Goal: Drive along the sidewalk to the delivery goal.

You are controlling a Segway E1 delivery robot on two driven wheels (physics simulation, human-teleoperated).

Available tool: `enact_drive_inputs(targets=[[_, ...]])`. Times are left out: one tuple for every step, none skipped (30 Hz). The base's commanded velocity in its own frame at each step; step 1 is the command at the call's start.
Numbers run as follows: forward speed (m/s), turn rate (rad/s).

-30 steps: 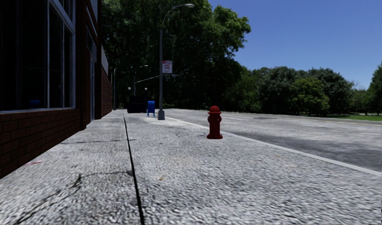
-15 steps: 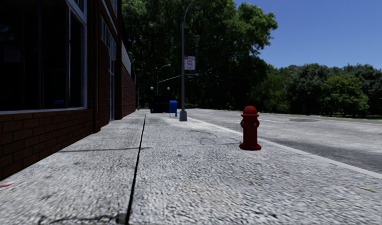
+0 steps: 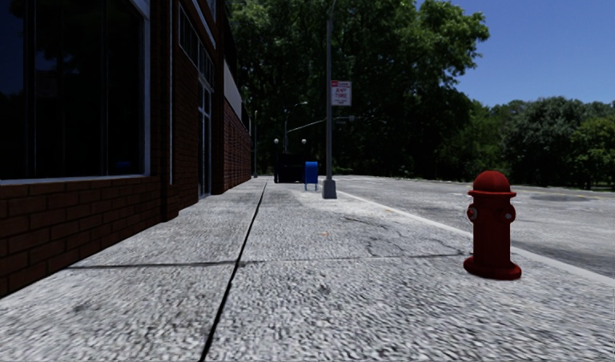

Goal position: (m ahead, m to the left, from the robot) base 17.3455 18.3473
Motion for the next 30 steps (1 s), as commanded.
enact_drive_inputs(targets=[[2.0,0.37],[2.0,0.37],[2.0,0.37],[2.0,0.37],[2.0,0.37],[2.0,0.37],[2.0,0.37],[2.0,0.37],[2.0,0.37],[2.0,0.37],[2.0,0.37],[2.0,0.34],[2.0,0.0],[2.0,0.0],[2.0,0.0],[2.0,0.0],[2.0,0.0],[2.0,0.0],[2.0,0.0],[2.0,0.0],[2.0,0.0],[2.0,0.0],[2.0,0.0],[2.0,0.0],[2.0,0.0],[2.0,0.0],[2.0,0.0],[2.0,0.0],[2.0,0.0],[2.0,0.0]])
